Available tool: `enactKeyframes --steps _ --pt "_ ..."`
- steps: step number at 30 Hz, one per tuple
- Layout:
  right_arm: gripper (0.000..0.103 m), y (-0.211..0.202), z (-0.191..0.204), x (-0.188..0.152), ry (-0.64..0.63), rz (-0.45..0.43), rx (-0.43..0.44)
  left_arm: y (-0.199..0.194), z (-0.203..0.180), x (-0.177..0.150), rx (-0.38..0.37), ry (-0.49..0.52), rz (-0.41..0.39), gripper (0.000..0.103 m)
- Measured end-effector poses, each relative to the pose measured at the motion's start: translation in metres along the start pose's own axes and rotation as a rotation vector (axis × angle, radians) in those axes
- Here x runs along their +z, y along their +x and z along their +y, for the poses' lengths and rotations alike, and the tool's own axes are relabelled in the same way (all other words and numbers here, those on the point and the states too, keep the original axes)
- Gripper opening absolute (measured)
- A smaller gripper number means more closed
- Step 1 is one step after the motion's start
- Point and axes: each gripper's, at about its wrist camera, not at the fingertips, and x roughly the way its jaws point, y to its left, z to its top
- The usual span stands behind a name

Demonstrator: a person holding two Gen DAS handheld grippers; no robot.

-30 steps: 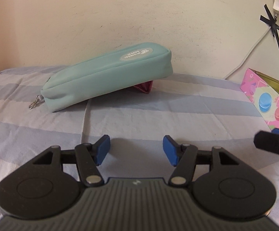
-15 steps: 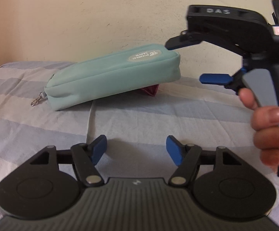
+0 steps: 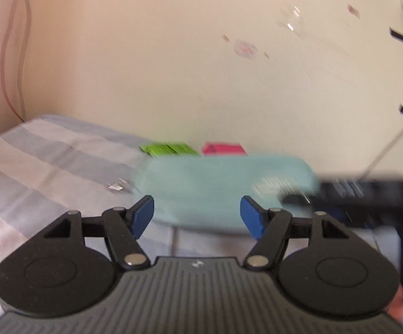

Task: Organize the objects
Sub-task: 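Grasp the mint-green pencil pouch with the right gripper and lift it, then grasp the pouch with the left gripper while the right gripper opens beneath it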

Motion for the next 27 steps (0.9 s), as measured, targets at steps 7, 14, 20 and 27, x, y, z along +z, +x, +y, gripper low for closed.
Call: enactKeyframes --steps 7,14,20,27 --pt "0.044 -0.066 -0.019 -0.065 -0.057 0.052 0.01 0.022 0.023 0.005 -0.029 -0.113 0.131 0.07" --pt "0.042 -0.142 -0.054 -0.122 -0.006 0.029 0.005 0.019 -0.003 -0.007 -0.141 -0.01 0.132 0.076" --pt "0.046 -0.21 -0.093 -0.157 0.084 -0.009 -0.036 0.009 -0.039 -0.029 -0.354 0.129 0.189 0.076" --pt "0.062 -0.282 -0.138 -0.181 0.179 -0.175 -0.267 -0.004 -0.087 -0.058 -0.496 0.303 0.227 0.076"
